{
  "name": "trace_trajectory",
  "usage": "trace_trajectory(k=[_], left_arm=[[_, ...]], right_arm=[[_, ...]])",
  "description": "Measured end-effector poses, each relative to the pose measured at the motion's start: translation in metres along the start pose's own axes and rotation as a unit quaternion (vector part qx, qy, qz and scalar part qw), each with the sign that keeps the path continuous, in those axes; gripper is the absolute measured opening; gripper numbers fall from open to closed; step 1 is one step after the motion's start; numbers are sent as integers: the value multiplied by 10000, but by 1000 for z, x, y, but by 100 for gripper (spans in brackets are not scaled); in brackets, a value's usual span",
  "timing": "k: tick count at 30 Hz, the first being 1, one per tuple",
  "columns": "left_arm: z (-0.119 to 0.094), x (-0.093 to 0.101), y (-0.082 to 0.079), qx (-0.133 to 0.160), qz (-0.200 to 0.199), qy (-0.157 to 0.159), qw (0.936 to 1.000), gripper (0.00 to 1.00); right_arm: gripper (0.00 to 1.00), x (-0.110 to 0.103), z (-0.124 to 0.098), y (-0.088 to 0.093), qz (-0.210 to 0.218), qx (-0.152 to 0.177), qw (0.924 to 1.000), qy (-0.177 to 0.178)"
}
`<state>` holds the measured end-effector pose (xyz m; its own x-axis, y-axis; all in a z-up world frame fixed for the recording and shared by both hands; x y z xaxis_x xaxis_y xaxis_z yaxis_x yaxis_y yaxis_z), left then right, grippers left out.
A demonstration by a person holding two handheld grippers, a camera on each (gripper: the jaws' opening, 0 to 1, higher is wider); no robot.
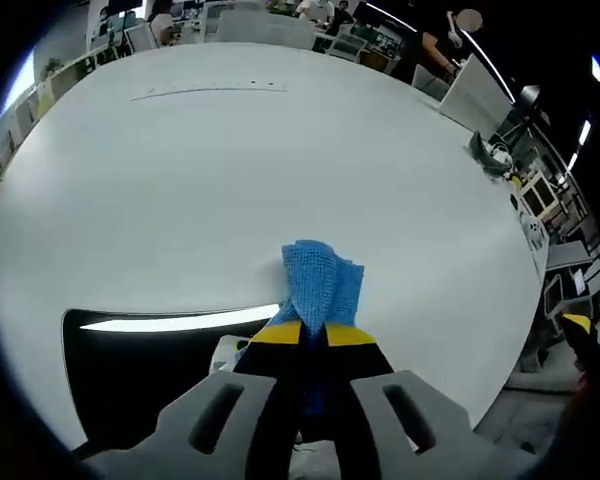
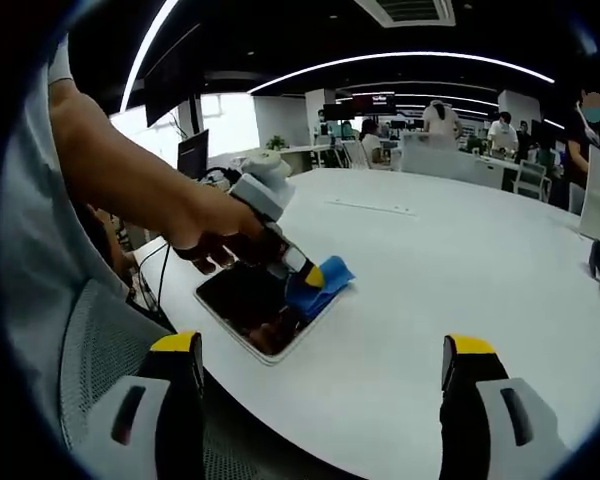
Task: Wipe the mirror surface with the cleaning cloth until all visible marks leave the cleaned area.
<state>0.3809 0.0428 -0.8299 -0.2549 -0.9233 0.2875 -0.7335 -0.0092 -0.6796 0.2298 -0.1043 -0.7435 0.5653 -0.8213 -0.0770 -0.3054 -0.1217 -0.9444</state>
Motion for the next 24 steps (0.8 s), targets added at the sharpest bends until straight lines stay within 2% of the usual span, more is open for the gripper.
trace_trajectory(k=[5,10,18,21,24], left_arm=[[-1,2,3,119,37,-155,9998,3],[-7,0,8,187,-6,-60,9998,3],[-14,2,16,126,78,99,9998,3],[-18,3,21,19,-91,160,9998,3],[-21,4,24,-52,-74,225,9997,3]], right_arm=[[99,0,0,0,-5,-15,10000,15],[99,1,0,1,-10,-27,10000,22],[99,0,0,2,-31,-52,10000,15],[98,-1,0,2,-43,-57,10000,19],[98,0,1,3,-41,-53,10000,20]])
Point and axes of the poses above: the point that each gripper's makers call its tool centre point, and the gripper's own axes: z roughly forward along the fingers, x roughly to its right, y roughly out of its underside, the point moved 4 cm from there along -z, roughly backward along the fingers, and after that the axes turned 11 degrees about x, right-handed, at the moved point
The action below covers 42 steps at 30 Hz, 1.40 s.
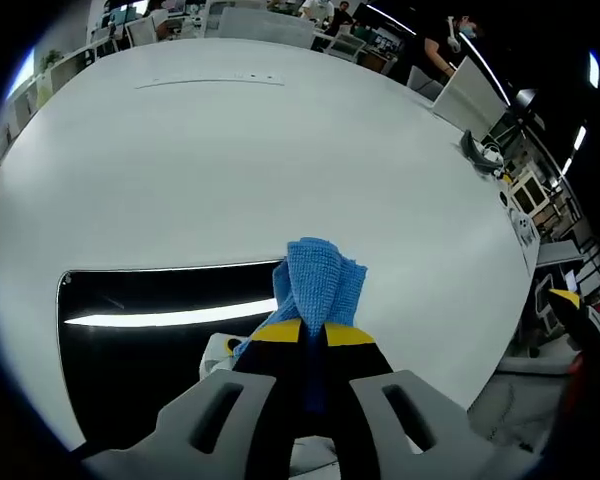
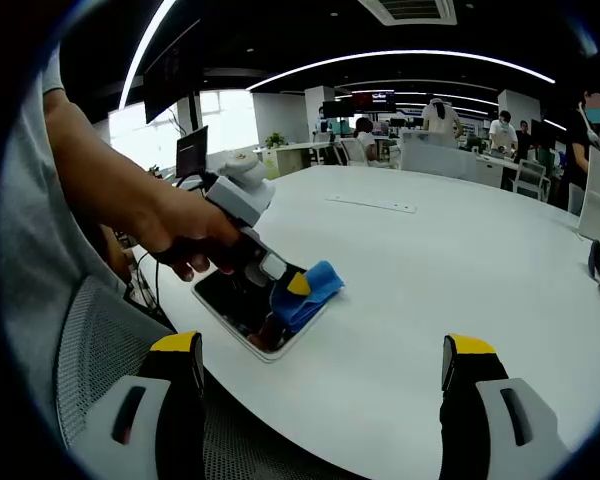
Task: Wipe the mirror surface with the cleaning cloth until all visible marks leave the cleaned area.
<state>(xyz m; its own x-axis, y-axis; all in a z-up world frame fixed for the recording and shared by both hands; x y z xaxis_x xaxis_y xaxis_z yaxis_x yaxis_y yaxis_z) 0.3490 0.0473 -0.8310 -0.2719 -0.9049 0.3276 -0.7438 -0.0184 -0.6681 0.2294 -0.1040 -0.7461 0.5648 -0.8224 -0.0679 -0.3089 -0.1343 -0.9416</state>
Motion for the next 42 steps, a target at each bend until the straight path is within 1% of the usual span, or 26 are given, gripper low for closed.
trace_trajectory(k=[6,7,8,9,10,11,13,16,22,24,26,27,31,34,36,37,38,42], left_arm=[[-5,2,7,-39,74,91,9999,3],[-7,2,8,-98,116,103,9998,3],[-11,0,10,-229,153,-17,9996,3],[-14,1,11,-166,118,-80,9998,3],[-15,2,15,-170,99,-53,9998,3],[-16,3,17,-116,79,-19,9999,3],[-15,1,16,-87,46,17,9999,3],[-15,1,15,-123,-103,35,9999,3],[-14,2,16,-27,3,102,9999,3],[-14,0,15,-11,-56,143,9999,3],[-15,-1,15,-6,-95,174,9998,3],[-16,-4,16,-25,-185,140,9997,3],[-19,-9,17,-29,-163,122,9998,3],[-22,-15,17,-46,-253,111,9996,3],[-25,-20,17,-46,-293,114,9995,3],[-26,-22,17,-59,-280,114,9995,3],[-28,-26,17,-82,-257,100,9996,3],[-32,-37,16,-78,-244,49,9997,3]], right_arm=[[99,-1,0,0,-27,-11,10000,-2],[98,-1,0,0,-33,-10,10000,-5],[98,-1,0,0,-36,-14,10000,-5],[98,-2,0,0,-35,-25,10000,-8],[98,-2,0,1,-38,-32,10000,-9],[98,-2,0,1,-50,-36,10000,-10],[98,-2,0,0,-52,-37,10000,-11],[98,-2,0,0,-54,-38,10000,-6],[98,-2,0,2,-61,-74,10000,-4],[98,-2,1,3,-70,-96,9999,-12],[96,-2,0,3,-88,-121,9999,-20],[96,-2,1,3,-89,-115,9999,-16],[97,-1,0,2,-90,-85,9999,20],[98,-1,1,3,-83,-96,9999,-12],[98,-10,1,0,260,-5,9994,-228],[98,-16,2,-4,493,133,9977,-441],[98,-16,0,-4,530,92,9974,-476],[98,-16,2,1,461,-71,9978,-466]])
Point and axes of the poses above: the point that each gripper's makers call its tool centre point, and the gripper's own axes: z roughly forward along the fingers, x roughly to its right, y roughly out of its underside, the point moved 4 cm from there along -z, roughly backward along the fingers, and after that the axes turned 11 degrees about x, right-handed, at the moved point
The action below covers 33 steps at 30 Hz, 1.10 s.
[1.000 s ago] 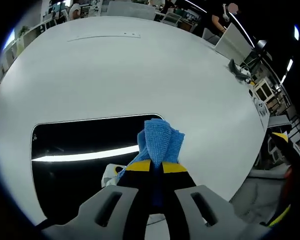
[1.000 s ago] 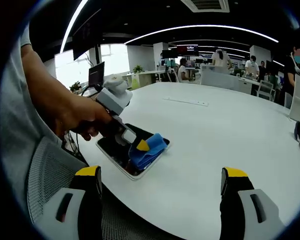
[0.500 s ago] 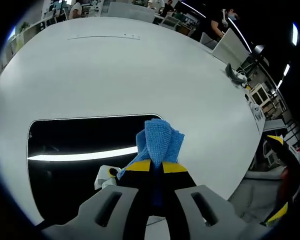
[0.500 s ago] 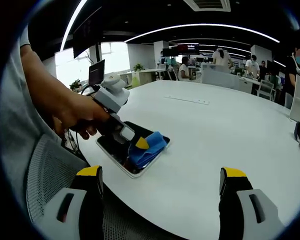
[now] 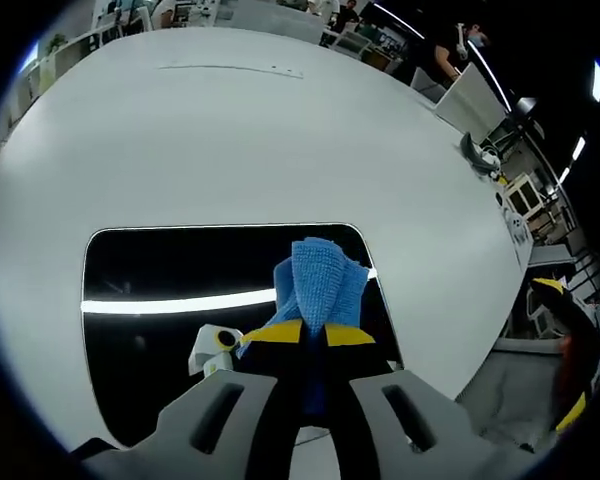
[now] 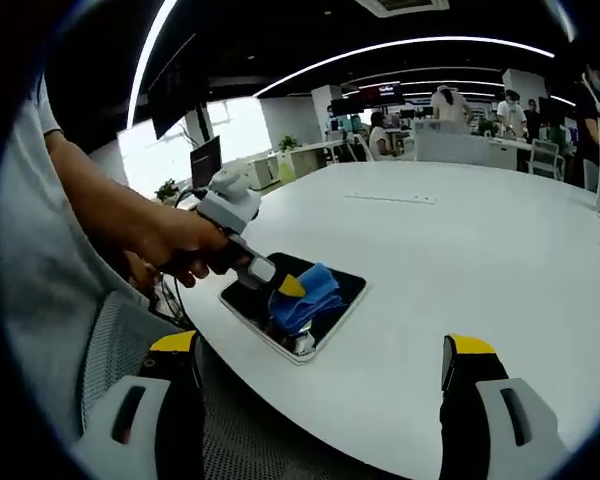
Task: Wipe the mirror surface with the cleaning cloth until all visible marks leave the cleaned area.
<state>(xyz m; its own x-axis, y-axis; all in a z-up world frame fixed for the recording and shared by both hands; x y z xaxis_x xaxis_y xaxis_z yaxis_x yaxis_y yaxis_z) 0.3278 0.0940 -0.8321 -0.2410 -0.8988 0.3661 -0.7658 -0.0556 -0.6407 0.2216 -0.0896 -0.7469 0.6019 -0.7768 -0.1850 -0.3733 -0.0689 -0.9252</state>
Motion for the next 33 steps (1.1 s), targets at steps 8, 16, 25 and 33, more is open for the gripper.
trace_trajectory(k=[8,16,25,33], left_arm=[[-13,-32,-6,-28,-183,-202,9996,3],[-24,-58,-9,-177,-197,-226,9994,2],[-35,-77,-8,-184,-357,-216,9990,2],[-45,-105,-13,-175,-437,-349,9983,2]], right_arm=[[98,0,0,3,-200,-108,9997,-16],[98,2,0,3,-178,-91,9998,25],[98,1,0,5,-351,-182,9992,-17],[98,4,-1,3,-324,-103,9994,55]])
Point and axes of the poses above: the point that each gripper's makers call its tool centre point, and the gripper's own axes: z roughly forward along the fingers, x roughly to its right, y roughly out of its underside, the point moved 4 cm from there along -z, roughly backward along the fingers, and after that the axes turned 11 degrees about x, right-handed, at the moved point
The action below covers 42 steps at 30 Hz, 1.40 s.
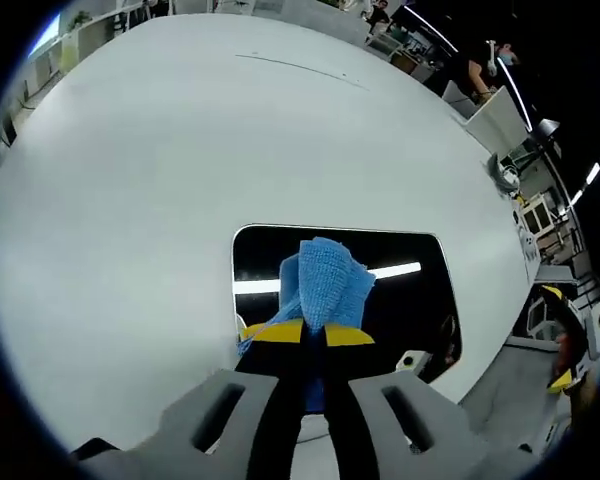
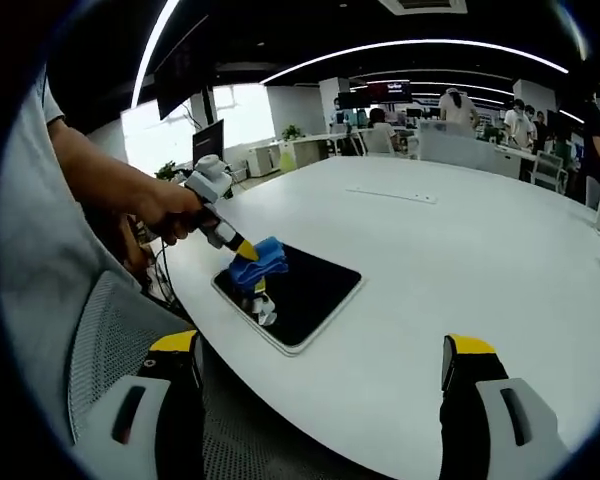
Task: Wipe the mirror surface with the cleaning cloth until all visible marks leave the cleaned area.
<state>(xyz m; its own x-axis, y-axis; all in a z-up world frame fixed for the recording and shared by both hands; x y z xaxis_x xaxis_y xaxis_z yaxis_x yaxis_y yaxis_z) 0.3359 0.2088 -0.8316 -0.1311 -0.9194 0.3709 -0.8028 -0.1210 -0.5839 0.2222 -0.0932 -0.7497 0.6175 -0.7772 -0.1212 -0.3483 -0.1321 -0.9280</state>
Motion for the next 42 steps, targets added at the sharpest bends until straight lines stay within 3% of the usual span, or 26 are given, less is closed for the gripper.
trace_trajectory(k=[13,15,19,26,42], left_arm=[[-18,-55,-3,-152,-104,-235,9996,2],[-22,-55,-1,-159,-271,-130,9994,2],[-28,-53,-5,-33,-241,-94,9997,2],[-20,-41,-6,64,-433,0,9990,3],[-14,-41,-1,56,132,29,9999,5]], right_arm=[[98,-1,1,0,49,5,10000,32],[98,-1,1,0,51,9,10000,22],[98,0,1,0,41,2,10000,44],[98,-1,1,2,43,-48,10000,47],[97,-1,2,3,56,-79,9999,52]])
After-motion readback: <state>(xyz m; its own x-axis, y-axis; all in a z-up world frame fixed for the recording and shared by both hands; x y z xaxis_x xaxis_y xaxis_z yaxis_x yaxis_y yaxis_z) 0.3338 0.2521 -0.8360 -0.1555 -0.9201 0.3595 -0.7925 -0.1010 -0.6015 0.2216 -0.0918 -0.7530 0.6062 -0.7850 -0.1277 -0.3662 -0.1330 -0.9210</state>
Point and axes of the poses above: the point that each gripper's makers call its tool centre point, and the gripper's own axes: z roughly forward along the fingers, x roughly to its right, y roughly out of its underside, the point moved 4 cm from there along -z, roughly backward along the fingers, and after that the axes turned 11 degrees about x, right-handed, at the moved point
